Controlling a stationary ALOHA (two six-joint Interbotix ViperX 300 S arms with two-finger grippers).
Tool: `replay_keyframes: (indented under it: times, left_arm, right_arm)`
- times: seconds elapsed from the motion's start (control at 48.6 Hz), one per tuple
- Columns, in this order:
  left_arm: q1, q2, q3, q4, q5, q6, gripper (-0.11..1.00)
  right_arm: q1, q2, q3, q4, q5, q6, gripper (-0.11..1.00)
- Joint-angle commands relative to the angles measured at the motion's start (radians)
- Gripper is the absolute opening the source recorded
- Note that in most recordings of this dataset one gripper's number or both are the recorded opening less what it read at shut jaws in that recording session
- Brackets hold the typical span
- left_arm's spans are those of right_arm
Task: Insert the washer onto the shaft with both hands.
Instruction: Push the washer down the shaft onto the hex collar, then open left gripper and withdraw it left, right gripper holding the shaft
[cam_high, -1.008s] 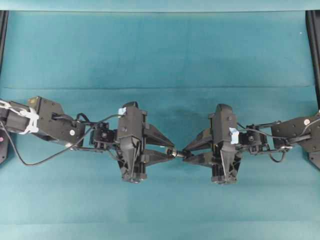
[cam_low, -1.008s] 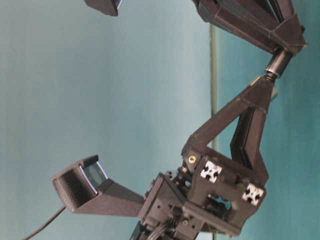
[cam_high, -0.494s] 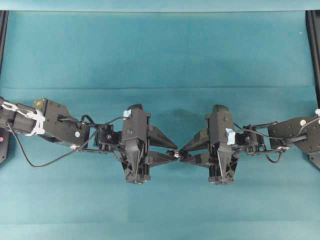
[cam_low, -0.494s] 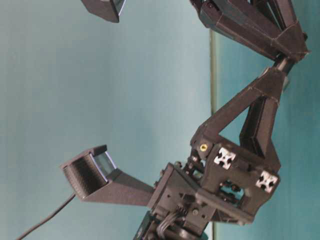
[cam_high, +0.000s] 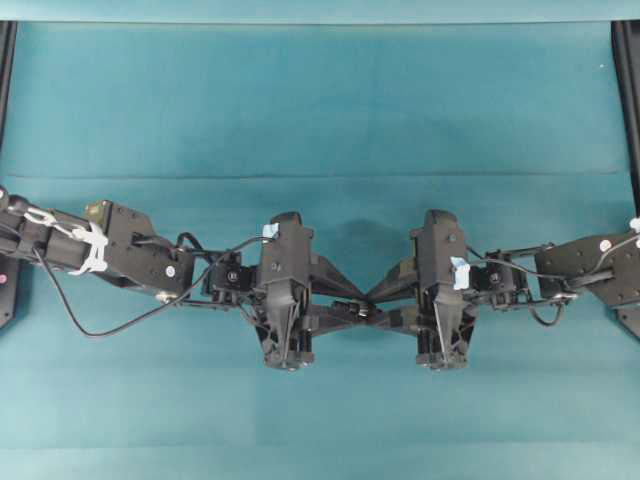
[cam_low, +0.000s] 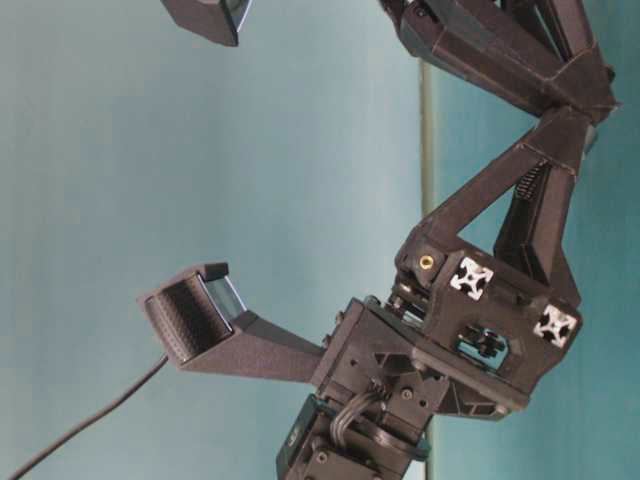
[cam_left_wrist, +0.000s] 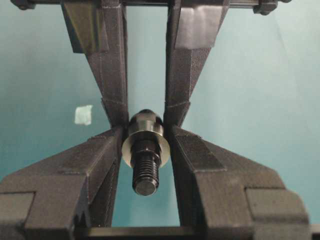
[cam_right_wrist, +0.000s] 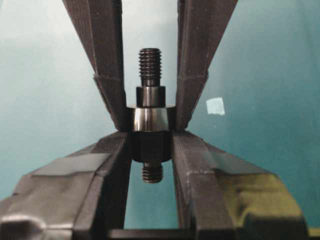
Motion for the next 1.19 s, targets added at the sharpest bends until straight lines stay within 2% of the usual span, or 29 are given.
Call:
replay_keyframes:
  times: [0.0, 0.35, 0.617, 0.658, 0.782, 0.864, 0.905, 1.173]
  left_arm:
    - [0.000, -0.009, -0.015, 0.000, 0.009, 0.000, 0.37]
    - [0.002, -0.012, -0.021, 0.000, 0.041, -0.003, 0.37]
    - [0.003, -0.014, -0.032, 0.000, 0.020, -0.055, 0.37]
    - [0.003, -0.015, -0.031, 0.000, 0.020, -0.057, 0.41]
    - [0.003, -0.020, -0.029, 0.000, 0.031, -0.058, 0.79]
    - [0.003, -0.028, -0.029, 0.000, 0.051, -0.054, 0.96]
    - [0.003, -0.031, -0.029, 0.000, 0.061, -0.052, 0.98]
    - [0.003, -0.035, -0.025, 0.000, 0.095, -0.051, 0.96]
  right_arm:
    - [0.003, -0.008, -0.015, -0.002, -0.012, 0.002, 0.00]
    - [0.003, -0.008, -0.015, -0.002, -0.009, 0.002, 0.00]
    - [0.003, -0.008, -0.015, -0.002, -0.009, 0.000, 0.00]
    - [0.003, -0.008, -0.015, -0.002, -0.009, 0.000, 0.00]
    - [0.003, -0.008, -0.015, -0.002, -0.008, 0.000, 0.00]
    - [0.003, -0.008, -0.015, -0.002, -0.009, 0.000, 0.00]
    - [0.003, -0.008, -0.015, -0.002, -0.008, 0.000, 0.00]
    - [0.003, -0.008, -0.015, -0.002, -0.006, 0.000, 0.00]
